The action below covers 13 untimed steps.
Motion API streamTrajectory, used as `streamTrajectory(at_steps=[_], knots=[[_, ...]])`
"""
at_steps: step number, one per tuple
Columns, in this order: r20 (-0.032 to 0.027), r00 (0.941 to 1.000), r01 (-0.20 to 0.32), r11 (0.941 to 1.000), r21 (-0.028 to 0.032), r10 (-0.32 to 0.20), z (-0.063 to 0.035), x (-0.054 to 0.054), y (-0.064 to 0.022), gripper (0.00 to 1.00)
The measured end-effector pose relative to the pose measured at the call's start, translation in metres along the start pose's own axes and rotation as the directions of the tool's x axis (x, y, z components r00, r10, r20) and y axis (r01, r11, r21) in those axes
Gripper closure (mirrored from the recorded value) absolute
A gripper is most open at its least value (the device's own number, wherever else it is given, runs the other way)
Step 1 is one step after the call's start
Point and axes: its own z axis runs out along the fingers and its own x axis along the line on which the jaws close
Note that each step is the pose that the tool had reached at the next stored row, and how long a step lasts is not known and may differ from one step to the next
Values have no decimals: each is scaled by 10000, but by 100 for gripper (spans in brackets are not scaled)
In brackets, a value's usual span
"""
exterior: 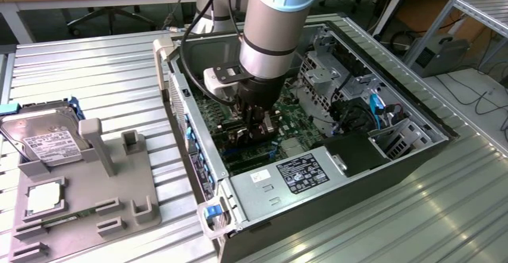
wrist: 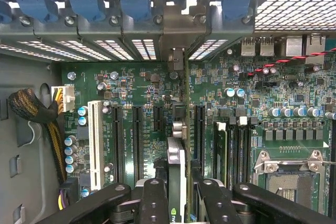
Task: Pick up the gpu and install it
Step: 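Insert the gpu into the slot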
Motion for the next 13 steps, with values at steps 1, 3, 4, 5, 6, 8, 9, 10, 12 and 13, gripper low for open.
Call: streamTrajectory(at_steps=[1,3,4,5,6,8,9,10,12,13], knots=[[0,10000,0,10000,0,0,0,0,0,73],[-1,10000,0,10000,-1,0,0,0,0,73],[0,10000,0,10000,0,0,0,0,0,73],[0,10000,0,10000,0,0,0,0,0,73],[-3,10000,0,10000,-2,0,3,1,0,73],[-4,10000,0,10000,-2,0,4,1,0,73],[-1,10000,0,10000,-1,0,6,0,1,73],[-1,10000,0,10000,0,0,7,0,2,73],[-4,10000,0,10000,0,0,10,1,8,73],[-3,10000,1,10000,0,-1,10,1,8,73]])
